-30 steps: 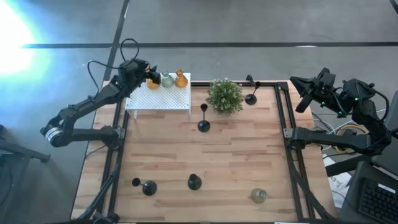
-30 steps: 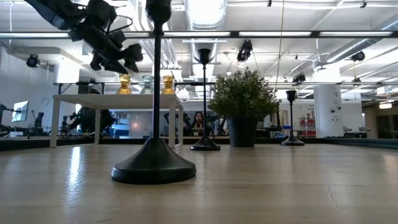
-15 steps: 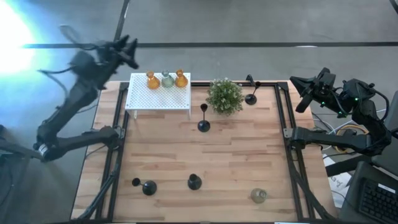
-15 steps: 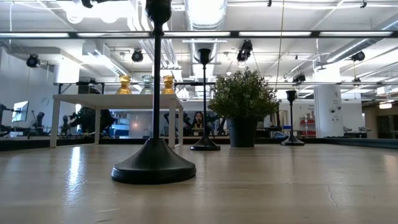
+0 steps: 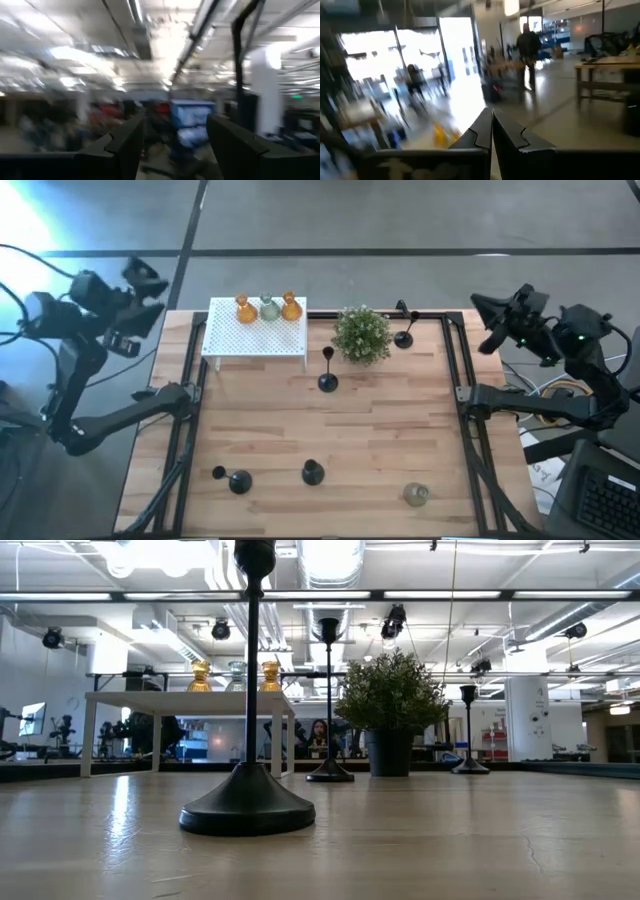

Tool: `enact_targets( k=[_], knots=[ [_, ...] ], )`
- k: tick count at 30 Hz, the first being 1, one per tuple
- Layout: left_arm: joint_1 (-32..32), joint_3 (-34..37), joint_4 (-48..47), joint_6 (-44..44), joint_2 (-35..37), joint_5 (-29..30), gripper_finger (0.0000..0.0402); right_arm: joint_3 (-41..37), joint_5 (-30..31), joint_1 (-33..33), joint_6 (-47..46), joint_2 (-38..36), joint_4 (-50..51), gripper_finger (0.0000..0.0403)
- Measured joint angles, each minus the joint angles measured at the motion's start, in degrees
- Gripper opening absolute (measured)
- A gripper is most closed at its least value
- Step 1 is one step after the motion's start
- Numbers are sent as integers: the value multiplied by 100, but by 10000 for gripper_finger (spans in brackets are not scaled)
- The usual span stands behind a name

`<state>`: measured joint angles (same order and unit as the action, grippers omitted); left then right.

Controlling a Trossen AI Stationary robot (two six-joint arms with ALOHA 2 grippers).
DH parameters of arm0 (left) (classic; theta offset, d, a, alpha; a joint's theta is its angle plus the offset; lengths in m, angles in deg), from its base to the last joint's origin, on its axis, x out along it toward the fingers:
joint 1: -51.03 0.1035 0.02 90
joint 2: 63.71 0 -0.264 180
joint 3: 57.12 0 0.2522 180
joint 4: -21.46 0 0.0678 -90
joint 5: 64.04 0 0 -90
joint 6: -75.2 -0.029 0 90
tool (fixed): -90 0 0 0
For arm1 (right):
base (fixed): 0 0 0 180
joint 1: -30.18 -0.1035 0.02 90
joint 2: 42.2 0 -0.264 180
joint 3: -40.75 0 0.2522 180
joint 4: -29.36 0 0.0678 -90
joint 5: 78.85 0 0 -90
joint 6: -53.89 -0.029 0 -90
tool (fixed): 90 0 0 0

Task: Pick & Place candle stick holders
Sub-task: Put the top transparent glass candle holder on the shelf

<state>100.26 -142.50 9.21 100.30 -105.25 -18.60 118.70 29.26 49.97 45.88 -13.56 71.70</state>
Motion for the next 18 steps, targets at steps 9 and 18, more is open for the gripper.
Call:
enact_targets(
  k=[9, 18],
  knots=[
    [-250, 465, -69, 487, -73, -575, 218, 740, -3929, -8, -675, 1234, -1662, 8],
    [-341, 911, -32, 548, -200, -485, 218, 2681, -3737, -510, -1417, 3470, 3182, 8]
  ],
)
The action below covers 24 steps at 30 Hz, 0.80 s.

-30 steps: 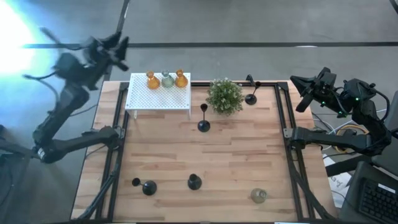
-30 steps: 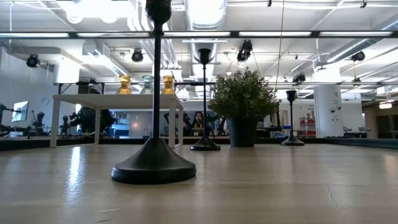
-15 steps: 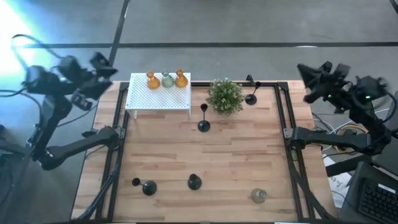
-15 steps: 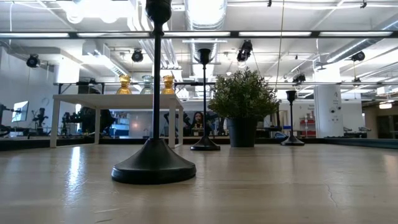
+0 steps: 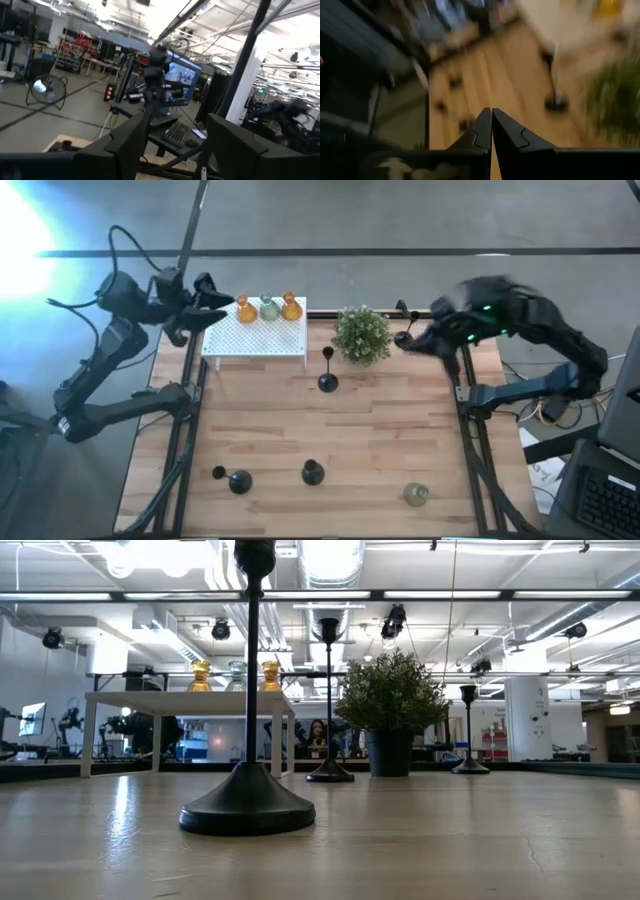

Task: Pick & Place candle stick holders
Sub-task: Put the top transparent glass candle holder on the shelf

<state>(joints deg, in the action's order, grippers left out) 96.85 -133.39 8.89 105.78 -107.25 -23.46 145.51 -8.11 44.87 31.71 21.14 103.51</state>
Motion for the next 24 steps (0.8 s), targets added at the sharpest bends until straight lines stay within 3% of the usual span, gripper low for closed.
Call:
enact_targets(
  k=[5, 11, 20, 24],
  knots=[
    [-4, 90, 28, -56, -107, -9, 218, 449, 663, -761, -557, 624, 1361, 8],
    [-2, 93, 79, -292, -319, -9, 218, 497, 1325, -2006, -1739, 689, 1730, 8],
    [-4, 93, 92, -445, -605, -14, 218, 198, 2757, -3985, -4415, 489, 2010, 8],
    [-11, 93, 96, -657, -658, -19, 218, -252, 2837, -4679, -5736, 532, 2208, 8]
  ],
)
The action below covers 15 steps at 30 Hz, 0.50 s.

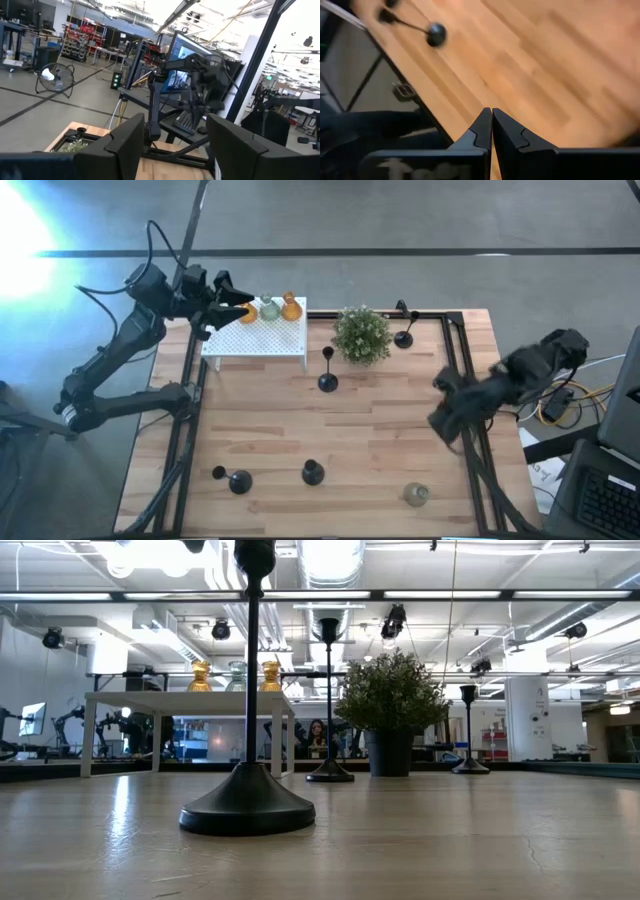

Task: Pick & Place candle stick holders
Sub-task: Put the top transparent glass candle holder on the shelf

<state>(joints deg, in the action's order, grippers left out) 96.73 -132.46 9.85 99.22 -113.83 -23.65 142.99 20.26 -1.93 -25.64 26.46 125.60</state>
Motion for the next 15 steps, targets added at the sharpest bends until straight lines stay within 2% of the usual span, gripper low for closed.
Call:
enact_targets(
  k=[7, 15],
  knots=[
    [-4, 0, -2, -213, -15, -4, 218, -942, -38, -977, -1761, 147, -588, 8],
    [-4, 0, -4, -348, -34, -3, 218, -1904, -57, -1622, -2967, 549, -1898, 8]
  ],
)
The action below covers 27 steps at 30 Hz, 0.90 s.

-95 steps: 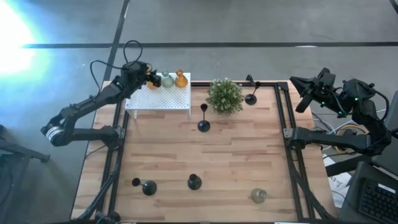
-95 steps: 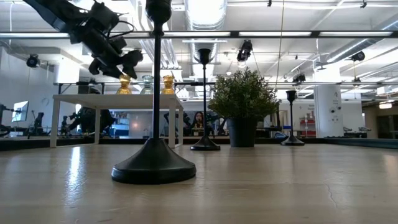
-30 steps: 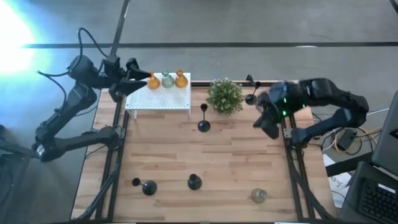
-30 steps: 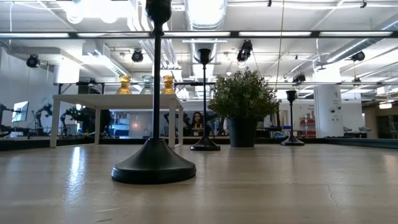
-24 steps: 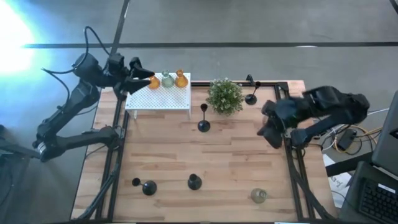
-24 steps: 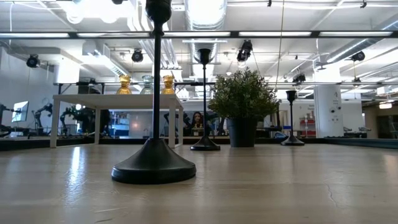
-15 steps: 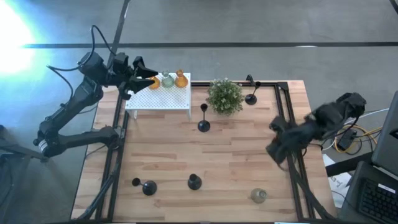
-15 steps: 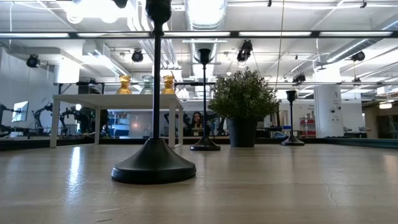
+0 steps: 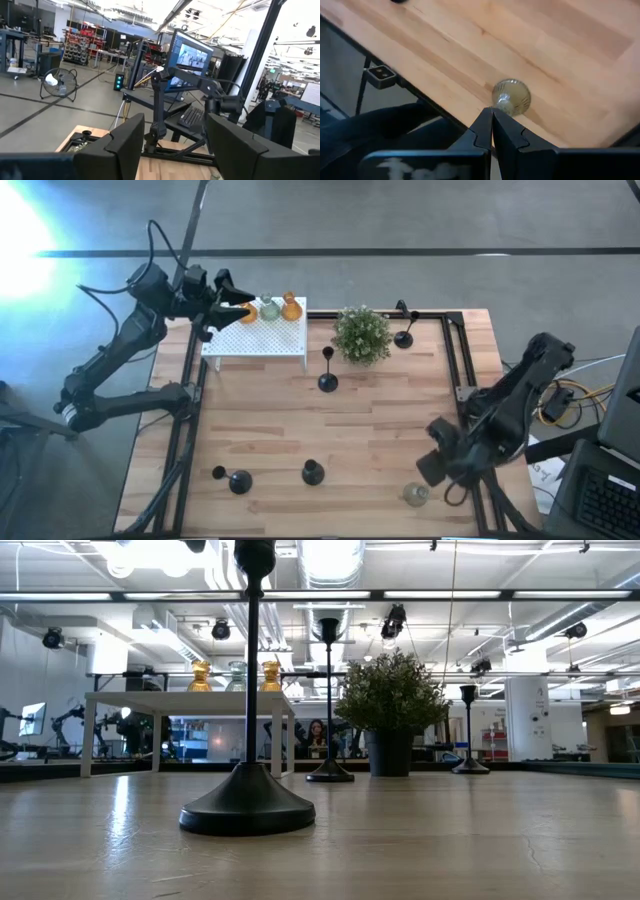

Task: Pick & Place candle stick holders
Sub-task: Put the top transparent glass candle holder on the shelf

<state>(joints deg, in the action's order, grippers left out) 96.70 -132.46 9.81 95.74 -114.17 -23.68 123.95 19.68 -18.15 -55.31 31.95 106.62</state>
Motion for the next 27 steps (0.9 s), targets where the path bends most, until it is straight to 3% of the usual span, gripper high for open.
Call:
enact_targets(
  k=[11, 18, 27],
  knots=[
    [0, 0, 50, -105, -62, 1, 218, -259, -456, -315, -758, 820, -672, 17],
    [2, 0, 48, -130, -109, 1, 218, -247, -472, -308, -760, 1037, -689, 75],
    [2, 0, 52, -130, -109, 1, 218, -320, -1143, -346, -656, 1419, -722, 123]
  ],
)
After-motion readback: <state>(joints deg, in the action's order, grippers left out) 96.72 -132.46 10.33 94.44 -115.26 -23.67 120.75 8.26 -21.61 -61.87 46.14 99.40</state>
